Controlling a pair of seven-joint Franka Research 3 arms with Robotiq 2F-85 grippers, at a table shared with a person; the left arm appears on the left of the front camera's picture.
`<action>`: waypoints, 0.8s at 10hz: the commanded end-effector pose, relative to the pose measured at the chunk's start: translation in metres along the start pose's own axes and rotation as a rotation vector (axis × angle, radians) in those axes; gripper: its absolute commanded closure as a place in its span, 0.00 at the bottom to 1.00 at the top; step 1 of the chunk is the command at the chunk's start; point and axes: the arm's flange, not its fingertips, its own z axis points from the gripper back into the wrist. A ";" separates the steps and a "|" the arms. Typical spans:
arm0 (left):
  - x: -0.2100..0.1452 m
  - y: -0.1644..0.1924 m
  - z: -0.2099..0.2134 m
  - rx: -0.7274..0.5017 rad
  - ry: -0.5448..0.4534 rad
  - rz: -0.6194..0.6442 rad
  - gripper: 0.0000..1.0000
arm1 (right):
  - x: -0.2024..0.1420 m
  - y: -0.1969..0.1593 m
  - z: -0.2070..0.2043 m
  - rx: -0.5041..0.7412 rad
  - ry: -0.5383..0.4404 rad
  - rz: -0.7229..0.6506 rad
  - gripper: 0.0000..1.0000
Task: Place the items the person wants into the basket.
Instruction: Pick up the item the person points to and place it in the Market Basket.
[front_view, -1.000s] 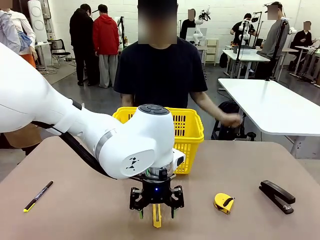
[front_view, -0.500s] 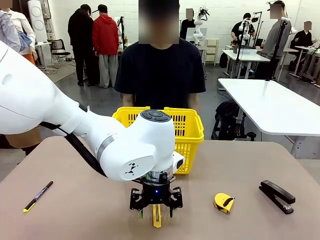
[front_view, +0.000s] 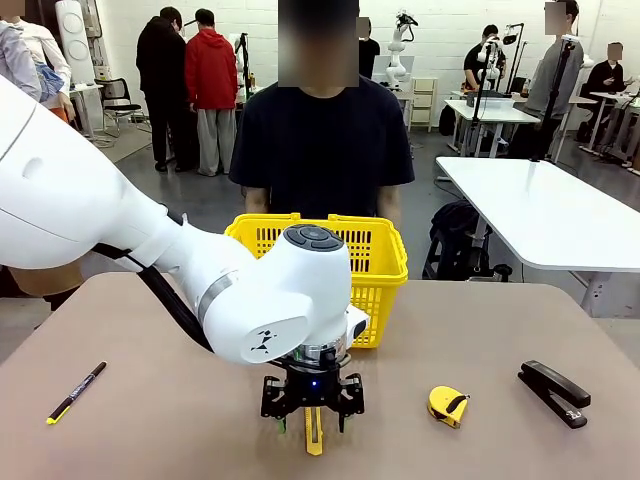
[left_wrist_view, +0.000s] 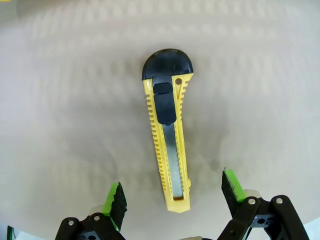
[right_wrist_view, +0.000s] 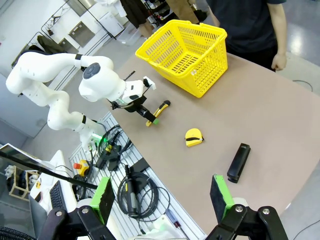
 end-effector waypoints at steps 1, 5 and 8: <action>0.001 -0.010 -0.010 -0.015 -0.067 0.032 0.00 | 0.001 0.000 0.000 0.003 -0.015 0.003 0.00; 0.000 -0.009 -0.010 -0.035 -0.098 -0.013 1.00 | 0.001 0.000 0.000 0.003 -0.015 0.003 0.00; -0.001 -0.009 -0.011 -0.033 -0.083 -0.019 0.82 | 0.001 0.000 0.000 0.003 -0.015 0.003 0.00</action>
